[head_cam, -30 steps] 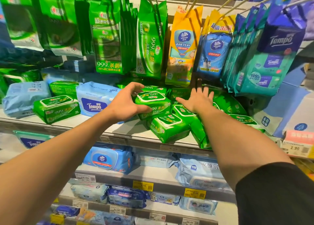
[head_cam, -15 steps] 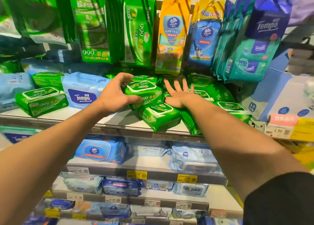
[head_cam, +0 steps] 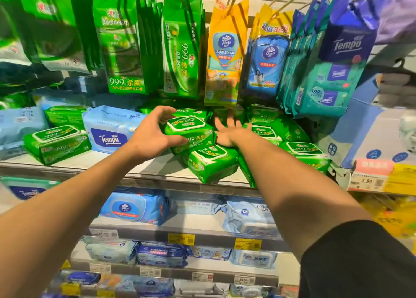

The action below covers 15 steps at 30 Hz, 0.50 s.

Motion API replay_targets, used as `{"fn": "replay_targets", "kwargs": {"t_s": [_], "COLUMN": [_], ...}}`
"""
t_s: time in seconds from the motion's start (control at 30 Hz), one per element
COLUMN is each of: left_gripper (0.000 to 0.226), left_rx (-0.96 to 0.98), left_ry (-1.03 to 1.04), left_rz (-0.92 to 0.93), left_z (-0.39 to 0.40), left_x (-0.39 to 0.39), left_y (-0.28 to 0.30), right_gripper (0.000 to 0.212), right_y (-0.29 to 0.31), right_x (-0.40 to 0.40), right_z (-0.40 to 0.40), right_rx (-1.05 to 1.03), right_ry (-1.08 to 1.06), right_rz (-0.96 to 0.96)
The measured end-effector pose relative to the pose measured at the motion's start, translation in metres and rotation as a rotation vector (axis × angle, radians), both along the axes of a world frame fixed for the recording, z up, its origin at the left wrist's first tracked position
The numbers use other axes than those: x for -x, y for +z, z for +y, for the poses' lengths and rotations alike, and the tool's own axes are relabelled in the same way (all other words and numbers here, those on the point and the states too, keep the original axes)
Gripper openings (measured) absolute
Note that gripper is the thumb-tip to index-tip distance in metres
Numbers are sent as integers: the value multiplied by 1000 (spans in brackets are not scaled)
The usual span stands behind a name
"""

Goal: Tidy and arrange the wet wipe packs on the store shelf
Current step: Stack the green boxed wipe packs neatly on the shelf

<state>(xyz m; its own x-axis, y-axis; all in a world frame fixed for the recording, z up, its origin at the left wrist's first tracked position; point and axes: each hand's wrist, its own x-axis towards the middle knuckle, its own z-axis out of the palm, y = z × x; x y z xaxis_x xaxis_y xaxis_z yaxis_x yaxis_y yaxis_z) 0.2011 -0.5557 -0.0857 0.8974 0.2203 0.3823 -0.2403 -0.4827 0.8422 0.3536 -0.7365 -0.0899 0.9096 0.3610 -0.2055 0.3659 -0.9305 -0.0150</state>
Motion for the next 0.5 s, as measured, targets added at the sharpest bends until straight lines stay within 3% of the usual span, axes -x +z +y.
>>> {"fn": "replay_targets", "kwargs": {"t_s": [0.1, 0.23, 0.37, 0.5], "left_gripper": [75, 77, 78, 79], "left_rx": [-28, -60, -43, -64], "left_ry": [12, 21, -7, -31], "left_rz": [9, 20, 39, 62], "left_z": [-2, -6, -15, -21], "left_x": [0, -1, -3, -4], "left_y": [3, 10, 19, 31], "right_gripper": [75, 97, 93, 94], "right_y": [0, 11, 24, 28], "right_x": [3, 12, 17, 28], "right_z": [-17, -57, -88, -97], "right_rx": [-97, -297, -361, -311], "right_ry": [41, 104, 170, 149], "right_rz": [-27, -96, -200, -70]}}
